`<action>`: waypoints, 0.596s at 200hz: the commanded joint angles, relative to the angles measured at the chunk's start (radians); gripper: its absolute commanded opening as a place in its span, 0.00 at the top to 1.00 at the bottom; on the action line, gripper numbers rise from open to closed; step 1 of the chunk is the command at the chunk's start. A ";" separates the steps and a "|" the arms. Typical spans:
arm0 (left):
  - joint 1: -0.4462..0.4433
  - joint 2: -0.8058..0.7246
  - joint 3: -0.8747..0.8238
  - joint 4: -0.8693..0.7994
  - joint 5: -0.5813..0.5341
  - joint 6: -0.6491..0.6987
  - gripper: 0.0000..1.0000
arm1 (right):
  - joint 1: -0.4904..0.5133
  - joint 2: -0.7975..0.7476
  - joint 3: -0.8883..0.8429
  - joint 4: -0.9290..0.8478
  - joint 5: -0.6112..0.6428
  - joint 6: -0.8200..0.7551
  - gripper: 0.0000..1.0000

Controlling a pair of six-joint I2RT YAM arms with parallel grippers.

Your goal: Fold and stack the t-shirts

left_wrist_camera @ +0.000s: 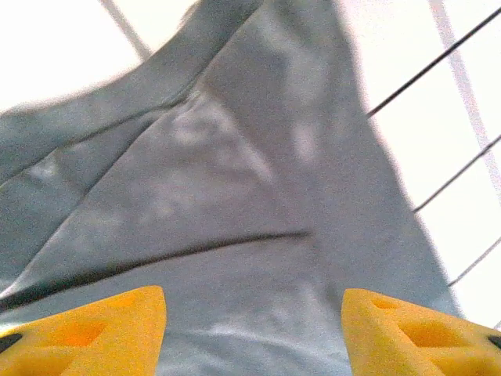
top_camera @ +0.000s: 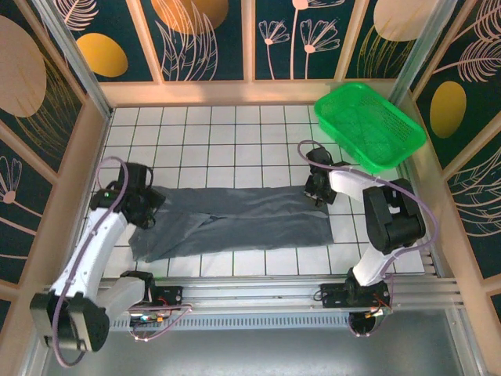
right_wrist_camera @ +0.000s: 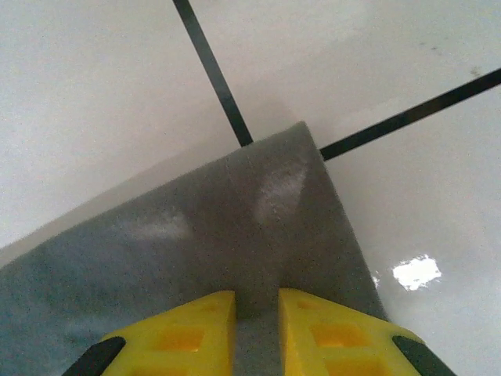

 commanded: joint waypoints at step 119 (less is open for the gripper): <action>0.252 0.711 0.125 0.485 0.064 0.226 0.67 | -0.052 0.161 0.128 -0.022 -0.021 -0.012 0.79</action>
